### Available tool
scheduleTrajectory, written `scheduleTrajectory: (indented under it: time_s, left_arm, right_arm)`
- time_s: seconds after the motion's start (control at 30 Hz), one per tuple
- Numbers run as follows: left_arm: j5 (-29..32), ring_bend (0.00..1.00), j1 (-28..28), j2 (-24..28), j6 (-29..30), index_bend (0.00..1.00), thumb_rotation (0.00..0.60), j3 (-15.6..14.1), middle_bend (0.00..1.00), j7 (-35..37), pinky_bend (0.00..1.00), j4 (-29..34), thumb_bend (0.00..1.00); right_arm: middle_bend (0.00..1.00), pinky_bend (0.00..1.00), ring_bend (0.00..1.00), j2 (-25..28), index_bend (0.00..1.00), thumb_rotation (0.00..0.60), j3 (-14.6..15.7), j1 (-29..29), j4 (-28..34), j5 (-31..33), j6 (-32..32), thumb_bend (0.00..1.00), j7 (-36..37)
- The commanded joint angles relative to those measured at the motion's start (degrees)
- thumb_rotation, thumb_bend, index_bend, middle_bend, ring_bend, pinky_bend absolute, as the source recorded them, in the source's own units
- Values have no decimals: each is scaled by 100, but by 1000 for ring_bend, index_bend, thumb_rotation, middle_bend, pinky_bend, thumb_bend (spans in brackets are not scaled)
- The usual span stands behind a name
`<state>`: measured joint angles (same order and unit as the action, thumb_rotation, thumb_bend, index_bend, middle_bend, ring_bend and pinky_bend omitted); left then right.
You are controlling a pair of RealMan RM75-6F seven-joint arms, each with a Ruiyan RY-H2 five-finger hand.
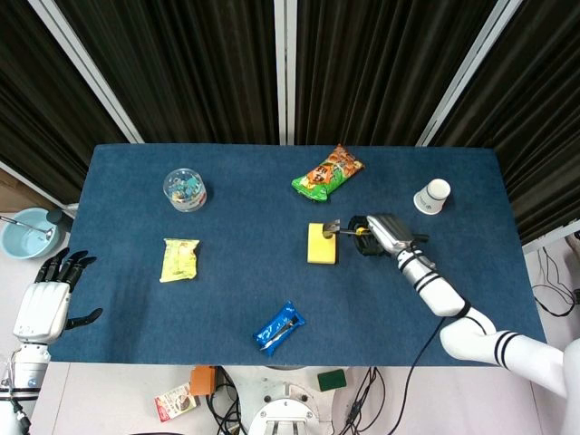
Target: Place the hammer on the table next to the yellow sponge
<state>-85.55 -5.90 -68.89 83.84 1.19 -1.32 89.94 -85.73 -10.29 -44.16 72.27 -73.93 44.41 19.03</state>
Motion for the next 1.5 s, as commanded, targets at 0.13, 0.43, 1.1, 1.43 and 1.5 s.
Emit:
scheduleTrajectory:
  time_s: [0.13,0.43,1.1,1.43,1.5]
  left_arm:
    - [7,25,18,-28,-16,182,600,-18,132,35,114,-50,64]
    - [-27,25,80,-30,87,181,600,-20,132,88,114,-92,63]
    - [-7,25,109,-49,67,180,600,-20,132,101,113,-126,63]
    - [-76,25,91,-73,65,180,600,-28,132,39,113,-68,63]
    - [-75,25,76,-88,37,180,600,-28,132,7,113,-48,63]
  right_arm:
    - [806,805,689,-449,964,600,-108,-323,-262,996,-543,1000,-1151]
    - [806,805,689,-124,966,600,-397,-128,520,1158,-66,1000,-1164]
    - [808,806,689,-387,967,600,-293,-206,131,1403,-393,1000,-1282]
    - [809,803,689,195,968,600,-278,223,177,1420,-149,1000,-1025]
    - [807,791,689,96,962,600,-254,260,-117,1499,-244,1000,-929]
